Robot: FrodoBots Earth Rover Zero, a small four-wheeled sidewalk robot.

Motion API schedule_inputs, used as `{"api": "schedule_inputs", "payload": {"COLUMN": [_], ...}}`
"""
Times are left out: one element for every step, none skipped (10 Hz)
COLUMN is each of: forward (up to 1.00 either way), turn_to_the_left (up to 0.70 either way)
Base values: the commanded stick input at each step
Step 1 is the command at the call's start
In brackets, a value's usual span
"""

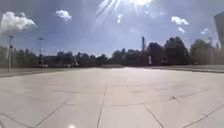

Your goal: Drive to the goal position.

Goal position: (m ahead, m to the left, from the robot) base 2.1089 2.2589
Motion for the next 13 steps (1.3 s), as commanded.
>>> {"api": "schedule_inputs", "payload": {"forward": [0.7, 0.7, 0.7, 0.7, 0.7, 0.7, 0.7, 0.7, 0.7, 0.7, 0.7, 0.7, 0.7], "turn_to_the_left": [0.01, 0.01, 0.01, 0.01, 0.01, 0.01, 0.01, 0.01, 0.01, 0.01, 0.01, 0.01, 0.01]}}
